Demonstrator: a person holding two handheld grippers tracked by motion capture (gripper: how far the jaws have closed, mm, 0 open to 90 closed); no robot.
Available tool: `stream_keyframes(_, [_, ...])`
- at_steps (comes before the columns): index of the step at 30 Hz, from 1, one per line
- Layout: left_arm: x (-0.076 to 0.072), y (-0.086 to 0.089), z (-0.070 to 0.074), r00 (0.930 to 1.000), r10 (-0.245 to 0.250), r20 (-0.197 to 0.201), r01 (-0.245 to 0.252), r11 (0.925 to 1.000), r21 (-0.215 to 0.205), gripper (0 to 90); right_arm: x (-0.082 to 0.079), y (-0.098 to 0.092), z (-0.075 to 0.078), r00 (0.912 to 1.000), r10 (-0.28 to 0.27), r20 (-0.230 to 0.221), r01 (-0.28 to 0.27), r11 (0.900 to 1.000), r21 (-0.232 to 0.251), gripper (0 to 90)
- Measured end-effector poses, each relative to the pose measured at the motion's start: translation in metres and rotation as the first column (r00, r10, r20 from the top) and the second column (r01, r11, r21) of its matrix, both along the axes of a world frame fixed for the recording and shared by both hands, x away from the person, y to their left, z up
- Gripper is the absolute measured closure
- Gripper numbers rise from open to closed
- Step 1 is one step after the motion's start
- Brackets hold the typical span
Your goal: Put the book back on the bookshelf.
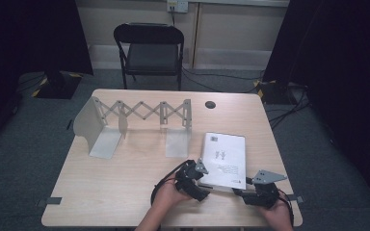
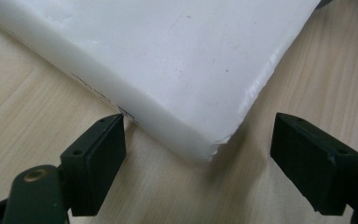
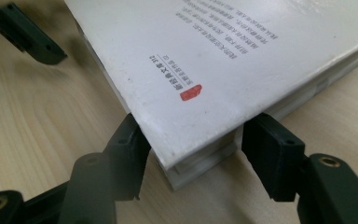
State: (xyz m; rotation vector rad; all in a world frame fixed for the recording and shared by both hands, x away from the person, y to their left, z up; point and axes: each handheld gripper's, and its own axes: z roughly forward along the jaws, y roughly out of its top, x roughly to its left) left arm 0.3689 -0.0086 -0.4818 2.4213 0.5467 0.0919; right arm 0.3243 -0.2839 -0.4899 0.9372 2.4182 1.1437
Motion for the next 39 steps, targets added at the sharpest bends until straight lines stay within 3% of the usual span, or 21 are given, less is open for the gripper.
stream_keyframes(3, [0.0,-0.001,-0.001,1.0,-0.007,-0.004,0.007,1.0,-0.002,14.3,-0.001,-0.001,0.004,0.9999,-0.003,0.01,0.003,1.0,0.021,43.4])
stream_keyframes(6, [-0.001,0.002,0.004,0.9983,0.006,0.058,-0.006,1.0,0.003,20.1,-0.002,-0.001,0.008,0.9998,-0.005,0.02,0.005,1.0,0.024,44.8])
stream_keyframes(7, [-0.001,0.002,0.004,0.9983,0.006,0.058,-0.006,1.0,0.003,22.5,-0.002,-0.001,0.008,0.9998,-0.005,0.02,0.005,1.0,0.024,44.8])
stream_keyframes(10, [-0.002,0.01,0.024,0.9944,0.041,0.097,-0.034,0.9964,-0.078,22.9,-0.003,-0.003,0.012,0.9997,-0.009,0.023,0.008,0.998,0.06,46.7])
stream_keyframes(13, [-0.002,0.009,0.036,0.9923,0.027,0.121,-0.016,0.9958,-0.091,21.9,-0.003,-0.004,0.014,0.9996,-0.007,0.029,0.005,0.997,0.072,47.9])
stream_keyframes(15, [-0.001,-0.002,0.045,0.989,0.009,0.148,0.002,0.9972,-0.074,15.8,-0.004,-0.004,0.017,0.9994,-0.003,0.035,0.0,0.998,0.069,48.9])
stream_keyframes(19, [-0.002,-0.019,0.049,0.984,-0.025,0.177,0.037,0.9971,-0.067,13.9,-0.005,-0.004,0.02,0.9991,-0.008,0.041,0.004,0.997,0.078,50.2])
stream_keyframes(20, [-0.002,-0.031,0.047,0.9815,-0.052,0.184,0.062,0.9971,-0.045,12.2,-0.005,-0.004,0.022,0.9988,-0.009,0.048,0.004,0.996,0.086,50.9])
stream_keyframes(21, [-0.002,-0.031,0.047,0.9815,-0.052,0.184,0.062,0.9971,-0.045,11.4,-0.005,-0.004,0.022,0.9988,-0.009,0.048,0.004,0.996,0.086,50.9])
stream_keyframes(23, [-0.001,-0.046,0.041,0.975,-0.078,0.208,0.081,0.9967,-0.005,10.8,-0.006,-0.004,0.024,0.9988,-0.013,0.048,0.008,0.995,0.098,51.3])
stream_keyframes(25, [0.0,-0.05,0.039,0.9759,-0.078,0.204,0.08,0.9968,0.001,9.4,-0.005,-0.004,0.024,0.9987,-0.011,0.05,0.006,0.995,0.097,51.4])
stream_keyframes(27, [0.002,-0.057,0.031,0.9705,-0.063,0.233,0.059,0.9979,0.024,9.4,-0.005,-0.003,0.026,0.9985,-0.013,0.054,0.008,0.995,0.104,51.4])
stream_keyframes(29, [0.004,-0.059,0.03,0.9711,-0.067,0.229,0.063,0.9977,0.027,2.3,-0.005,-0.003,0.026,0.9987,-0.011,0.05,0.006,0.995,0.1,51.4])
stream_keyframes(31, [0.003,-0.065,0.026,0.9578,-0.082,0.276,0.062,0.9948,0.081,1.3,-0.005,-0.003,0.026,0.9988,-0.011,0.049,0.006,0.995,0.1,51.4])
stream_keyframes(33, [0.002,-0.067,0.025,0.954,-0.08,0.289,0.056,0.9944,0.09,0.2,-0.004,-0.003,0.027,0.9987,-0.009,0.05,0.004,0.995,0.1,51.4])
stream_keyframes(34, [0.001,-0.069,0.025,0.9443,-0.079,0.319,0.044,0.9925,0.114,2.4,-0.004,-0.003,0.027,0.9987,-0.008,0.051,0.003,0.995,0.1,51.4])
stream_keyframes(39, [0.001,-0.067,0.026,0.9464,-0.075,0.314,0.045,0.994,0.1,6.6,-0.005,-0.004,0.025,0.9992,-0.007,0.04,0.004,0.996,0.089,51.3])
